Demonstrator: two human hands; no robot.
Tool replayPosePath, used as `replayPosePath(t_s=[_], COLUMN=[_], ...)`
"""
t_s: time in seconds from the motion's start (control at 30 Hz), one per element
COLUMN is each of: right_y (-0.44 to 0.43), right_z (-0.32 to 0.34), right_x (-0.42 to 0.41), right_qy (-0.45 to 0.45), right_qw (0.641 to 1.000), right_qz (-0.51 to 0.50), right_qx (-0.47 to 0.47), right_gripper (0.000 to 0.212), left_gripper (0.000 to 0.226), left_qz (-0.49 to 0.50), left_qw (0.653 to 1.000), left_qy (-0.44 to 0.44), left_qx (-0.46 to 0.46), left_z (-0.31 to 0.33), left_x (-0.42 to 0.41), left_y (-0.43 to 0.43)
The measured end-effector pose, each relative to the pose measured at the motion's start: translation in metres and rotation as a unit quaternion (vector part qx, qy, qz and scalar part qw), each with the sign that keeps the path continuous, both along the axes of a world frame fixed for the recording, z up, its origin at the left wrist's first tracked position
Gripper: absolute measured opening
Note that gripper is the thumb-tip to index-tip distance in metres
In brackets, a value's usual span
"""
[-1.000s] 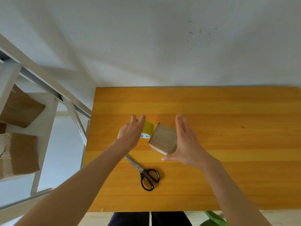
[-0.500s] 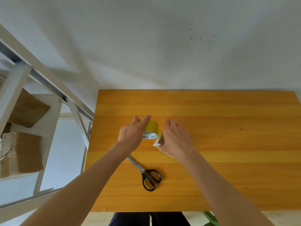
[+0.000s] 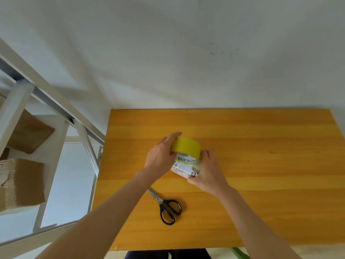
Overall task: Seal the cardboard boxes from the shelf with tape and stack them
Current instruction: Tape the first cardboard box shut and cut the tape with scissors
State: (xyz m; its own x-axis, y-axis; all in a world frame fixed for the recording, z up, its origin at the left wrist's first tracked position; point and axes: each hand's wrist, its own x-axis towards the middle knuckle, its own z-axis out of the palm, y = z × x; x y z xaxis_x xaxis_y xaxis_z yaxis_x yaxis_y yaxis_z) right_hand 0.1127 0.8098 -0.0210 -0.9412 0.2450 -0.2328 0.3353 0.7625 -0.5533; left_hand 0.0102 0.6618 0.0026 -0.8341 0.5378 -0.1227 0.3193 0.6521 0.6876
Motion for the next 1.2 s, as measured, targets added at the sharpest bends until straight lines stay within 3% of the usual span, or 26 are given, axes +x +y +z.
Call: replayPosePath(t_s=[0.07,0.23,0.37,0.63,0.93,1.2], right_y=[0.004,0.005,0.002,0.017,0.021,0.022], right_z=[-0.006,-0.021,-0.03,-0.033,-0.032,-0.033], right_x=[0.009,0.025,0.027,0.027,0.027,0.027], right_qy=[-0.017,-0.042,0.0,-0.041,-0.04,-0.046], right_qw=[0.998,0.998,0.996,0.997,0.997,0.997], right_qz=[0.003,-0.048,-0.085,-0.064,-0.06,-0.057], right_qx=[0.055,0.01,-0.011,-0.017,-0.011,-0.003], right_gripper=[0.078,0.105,0.081,0.099,0.099,0.099], left_gripper=[0.073,0.052,0.044,0.029,0.053,0.06], left_qz=[-0.009,0.01,-0.015,-0.053,-0.107,-0.116], left_qw=[0.999,0.999,0.998,0.98,0.914,0.901], left_qy=[-0.042,-0.051,-0.062,0.128,0.211,0.182], left_qx=[0.02,0.015,-0.013,-0.14,-0.33,-0.377], left_z=[-0.01,-0.03,-0.025,0.004,0.005,-0.023], left_x=[0.014,0.035,0.027,-0.029,-0.058,-0.059], left_y=[0.007,0.019,0.023,-0.014,-0.035,-0.038])
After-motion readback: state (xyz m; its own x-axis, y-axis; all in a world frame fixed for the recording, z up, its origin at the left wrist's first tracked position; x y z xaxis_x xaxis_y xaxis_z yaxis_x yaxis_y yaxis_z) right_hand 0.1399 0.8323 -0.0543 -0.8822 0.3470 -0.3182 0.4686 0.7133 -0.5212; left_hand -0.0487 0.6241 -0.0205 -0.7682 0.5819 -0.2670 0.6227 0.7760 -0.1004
